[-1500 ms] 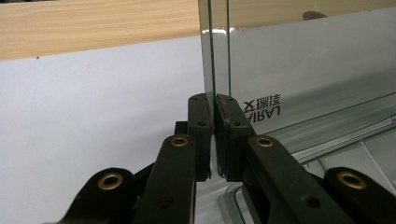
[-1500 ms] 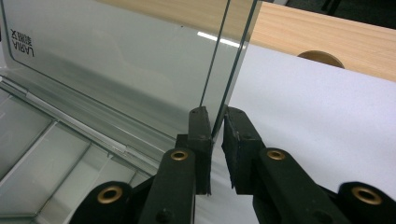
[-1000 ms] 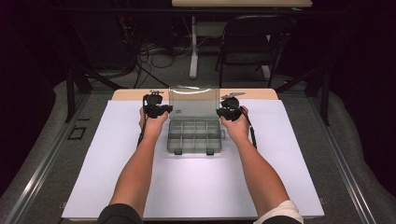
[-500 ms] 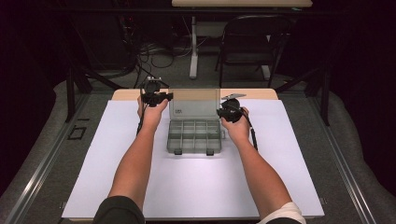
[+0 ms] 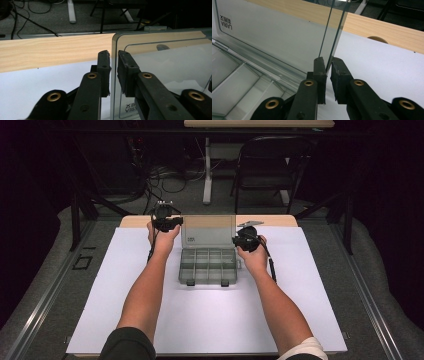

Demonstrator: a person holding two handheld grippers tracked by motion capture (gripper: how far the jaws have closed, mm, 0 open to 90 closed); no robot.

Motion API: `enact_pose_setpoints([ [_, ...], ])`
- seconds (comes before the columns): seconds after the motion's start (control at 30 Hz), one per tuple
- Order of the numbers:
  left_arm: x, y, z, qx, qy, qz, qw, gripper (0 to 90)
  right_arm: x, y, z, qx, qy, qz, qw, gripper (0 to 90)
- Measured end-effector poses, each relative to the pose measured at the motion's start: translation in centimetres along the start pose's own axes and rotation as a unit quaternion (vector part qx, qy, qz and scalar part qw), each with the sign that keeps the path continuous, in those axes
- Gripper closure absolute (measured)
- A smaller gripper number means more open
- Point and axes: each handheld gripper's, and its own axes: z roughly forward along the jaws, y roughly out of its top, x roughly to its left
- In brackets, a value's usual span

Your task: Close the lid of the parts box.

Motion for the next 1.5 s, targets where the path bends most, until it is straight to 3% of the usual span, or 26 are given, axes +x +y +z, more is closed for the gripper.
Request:
enact_pose_setpoints([
  [0.37, -0.5, -0.2, 0.1, -0.003, 0.013, -0.001, 0.9999, 87.5, -0.1, -0.1, 0.0, -0.007, 0.004, 0.003, 1.0, 82.8],
  [0.9, -0.9, -0.5, -0.3, -0.016, 0.019, -0.007, 0.9997, 88.8, -0.1, -0.3, 0.0, -0.011, 0.001, 0.019, 0.9998, 82.1],
  [1.03, -0.9, -0.6, -0.6, -0.019, 0.021, -0.009, 0.9996, 88.9, -0.1, -0.1, -0.1, -0.011, -0.001, 0.021, 0.9997, 76.6],
  [1.27, -1.0, -0.7, -0.9, -0.02, 0.022, -0.006, 0.9995, 88.9, -0.1, 1.2, -1.3, -0.024, -0.006, 0.024, 0.9994, 71.1],
  [1.5, -1.1, -0.8, -1.2, -0.022, 0.022, -0.004, 0.9995, 89.0, 0.4, 3.7, -2.9, -0.032, -0.015, 0.031, 0.9989, 64.3],
])
